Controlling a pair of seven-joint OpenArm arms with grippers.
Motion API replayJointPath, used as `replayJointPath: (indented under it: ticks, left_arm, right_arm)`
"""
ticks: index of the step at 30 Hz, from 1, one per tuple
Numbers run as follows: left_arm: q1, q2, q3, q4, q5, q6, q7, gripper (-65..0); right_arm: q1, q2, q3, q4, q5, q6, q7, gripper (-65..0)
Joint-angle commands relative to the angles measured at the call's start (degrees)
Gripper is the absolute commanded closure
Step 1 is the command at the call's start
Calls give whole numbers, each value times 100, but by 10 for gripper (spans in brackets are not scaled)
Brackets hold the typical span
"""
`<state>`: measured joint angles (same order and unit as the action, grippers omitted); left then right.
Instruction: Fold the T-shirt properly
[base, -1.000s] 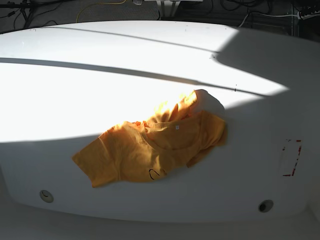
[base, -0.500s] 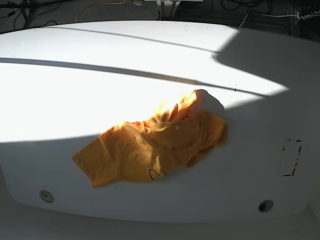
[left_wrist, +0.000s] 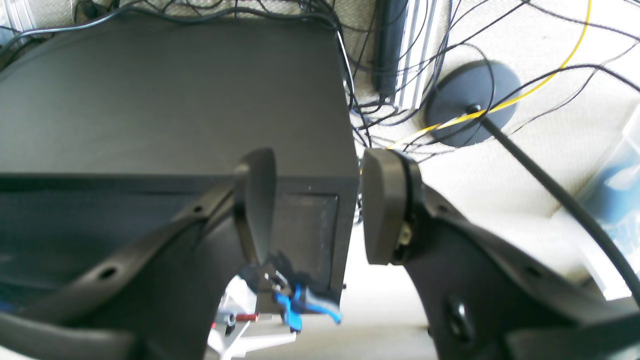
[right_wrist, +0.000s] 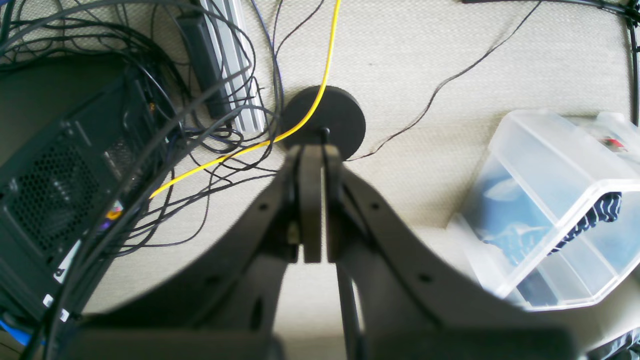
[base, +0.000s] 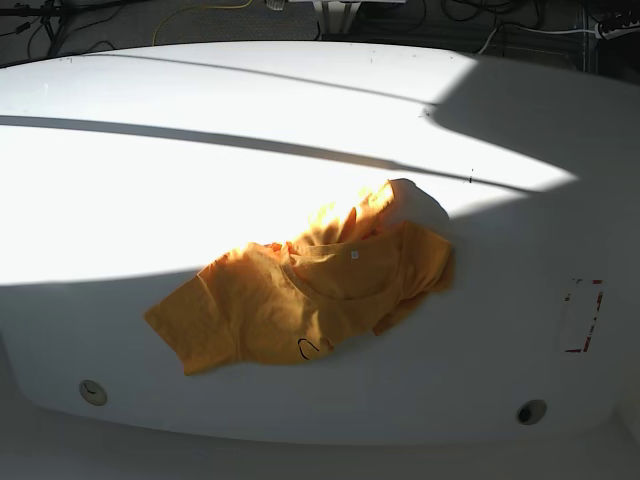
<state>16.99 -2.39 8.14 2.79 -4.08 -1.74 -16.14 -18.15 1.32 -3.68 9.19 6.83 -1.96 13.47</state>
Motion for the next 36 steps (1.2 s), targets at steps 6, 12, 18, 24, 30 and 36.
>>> replayJointPath:
  ticks: [6,12,18,24,30,36]
  left_arm:
    - [100,-19,3,-23,20,-25,32,-256]
    - [82,1,16,-47,35,1,3,-257]
    - [86,-1,15,-18,31,-1,3,-257]
    - [83,-1,18,-38,45,13,25,-261]
    - [58,1,18,-28,32,26,42,-261]
    - [58,-8,21,-75,49,22,-14,-265]
  right_arm:
    - [-120,15,20,9,-24,-9,13,-3]
    - [-110,5,23,-3,-26,-31,61,-3]
    - [-100,15,30,-13,-19,-33,61,-3]
    - [-121,4,40,-24,-34,-33,85,-1]
    - [-117,1,49,-17,-25,-42,132,0]
    - [-147,2,35,-25,-45,-53,183,0]
